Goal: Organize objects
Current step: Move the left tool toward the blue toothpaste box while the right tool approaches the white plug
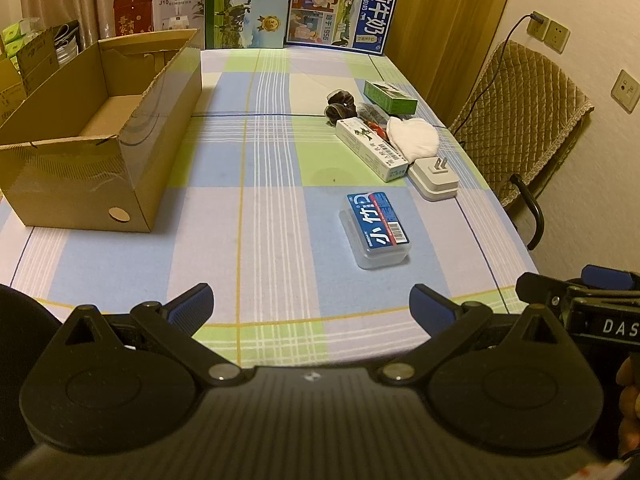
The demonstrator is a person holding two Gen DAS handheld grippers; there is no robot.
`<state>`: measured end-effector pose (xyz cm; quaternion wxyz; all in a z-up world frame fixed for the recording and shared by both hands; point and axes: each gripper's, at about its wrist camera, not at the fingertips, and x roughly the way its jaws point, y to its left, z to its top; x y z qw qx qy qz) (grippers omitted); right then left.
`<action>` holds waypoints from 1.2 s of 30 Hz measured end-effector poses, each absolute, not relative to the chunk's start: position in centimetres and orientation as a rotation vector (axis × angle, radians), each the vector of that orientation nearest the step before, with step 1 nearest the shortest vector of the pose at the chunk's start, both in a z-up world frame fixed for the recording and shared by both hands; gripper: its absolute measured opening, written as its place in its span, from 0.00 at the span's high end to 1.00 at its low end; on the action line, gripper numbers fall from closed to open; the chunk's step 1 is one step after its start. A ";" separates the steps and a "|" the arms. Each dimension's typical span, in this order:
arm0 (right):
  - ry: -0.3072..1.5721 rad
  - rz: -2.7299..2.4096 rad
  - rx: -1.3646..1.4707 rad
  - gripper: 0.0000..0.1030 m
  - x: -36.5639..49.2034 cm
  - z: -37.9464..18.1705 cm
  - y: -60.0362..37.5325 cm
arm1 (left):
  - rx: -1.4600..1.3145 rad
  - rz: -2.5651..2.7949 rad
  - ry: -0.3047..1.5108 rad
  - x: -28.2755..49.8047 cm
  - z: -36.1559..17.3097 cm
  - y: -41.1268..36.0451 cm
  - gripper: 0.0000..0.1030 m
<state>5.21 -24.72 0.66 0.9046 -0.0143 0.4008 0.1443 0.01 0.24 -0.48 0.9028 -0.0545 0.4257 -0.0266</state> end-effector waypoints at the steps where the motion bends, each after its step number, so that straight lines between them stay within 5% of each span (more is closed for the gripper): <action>1: 0.829 0.298 -0.029 0.02 5.2 0.7 -24.7 | -0.113 -0.055 0.880 0.0 -0.5 0.2 0.01; 29: 0.791 0.249 -0.027 0.02 10.8 0.7 -27.3 | -0.109 -0.094 0.845 5.8 -2.4 -2.5 0.01; 36: 0.798 0.236 -0.033 0.02 13.8 0.3 -28.4 | -0.112 -0.130 0.865 9.5 -4.8 -4.7 0.11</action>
